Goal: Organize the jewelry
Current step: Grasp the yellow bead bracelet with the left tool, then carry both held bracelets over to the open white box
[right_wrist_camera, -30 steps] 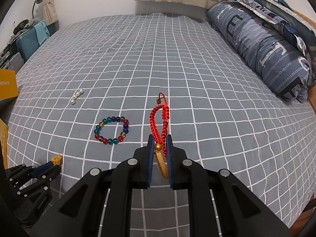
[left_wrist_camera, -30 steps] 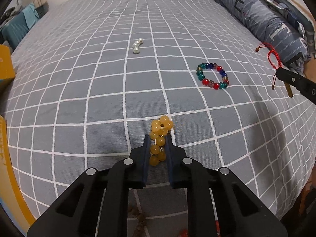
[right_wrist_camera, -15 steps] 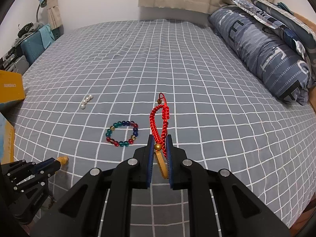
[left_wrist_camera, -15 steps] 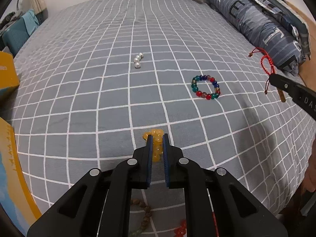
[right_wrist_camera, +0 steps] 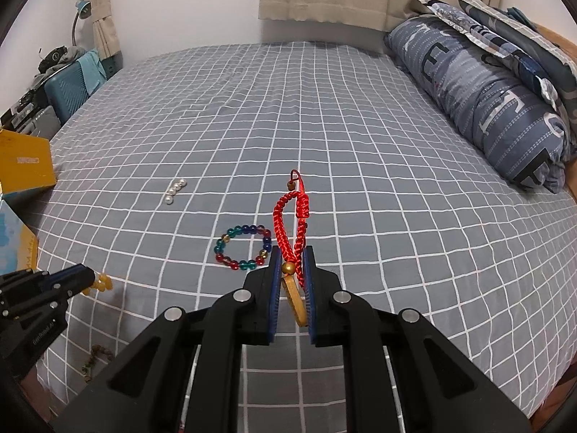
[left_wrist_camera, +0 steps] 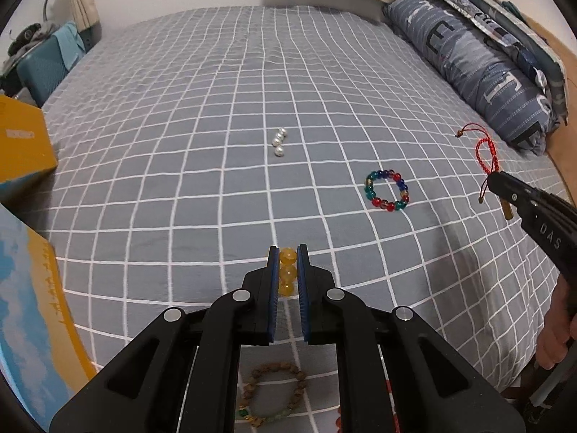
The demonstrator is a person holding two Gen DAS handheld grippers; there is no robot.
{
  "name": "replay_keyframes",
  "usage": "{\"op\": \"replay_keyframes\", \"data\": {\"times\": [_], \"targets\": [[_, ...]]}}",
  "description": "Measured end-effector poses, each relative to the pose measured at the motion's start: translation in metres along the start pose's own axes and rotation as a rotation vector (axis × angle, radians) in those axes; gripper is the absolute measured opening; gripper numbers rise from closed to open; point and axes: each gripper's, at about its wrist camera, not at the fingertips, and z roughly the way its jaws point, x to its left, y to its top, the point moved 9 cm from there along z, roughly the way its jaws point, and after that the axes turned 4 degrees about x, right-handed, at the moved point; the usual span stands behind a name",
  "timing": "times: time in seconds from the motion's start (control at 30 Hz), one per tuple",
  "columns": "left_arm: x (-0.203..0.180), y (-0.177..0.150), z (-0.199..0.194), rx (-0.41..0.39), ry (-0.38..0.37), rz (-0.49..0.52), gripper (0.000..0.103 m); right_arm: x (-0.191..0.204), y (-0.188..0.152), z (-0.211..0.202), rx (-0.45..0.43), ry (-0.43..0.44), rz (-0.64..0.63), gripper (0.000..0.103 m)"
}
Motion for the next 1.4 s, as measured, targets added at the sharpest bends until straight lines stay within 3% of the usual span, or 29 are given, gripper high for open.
{"op": "replay_keyframes", "data": {"times": [0.3, 0.63, 1.1, 1.4], "targets": [[0.028, 0.004, -0.034, -0.041, 0.051, -0.02, 0.009, 0.025, 0.001, -0.017, -0.013, 0.032, 0.011, 0.011], [0.085, -0.007, -0.092, -0.107, 0.129, -0.071, 0.009, 0.088, 0.005, -0.044, -0.042, 0.095, -0.024, 0.011], [0.221, -0.063, -0.183, -0.166, 0.253, -0.262, 0.009, 0.264, 0.006, -0.098, -0.1, 0.317, -0.203, 0.011], [0.296, -0.113, -0.209, -0.155, 0.322, -0.374, 0.009, 0.374, -0.019, -0.125, -0.098, 0.429, -0.334, 0.011]]}}
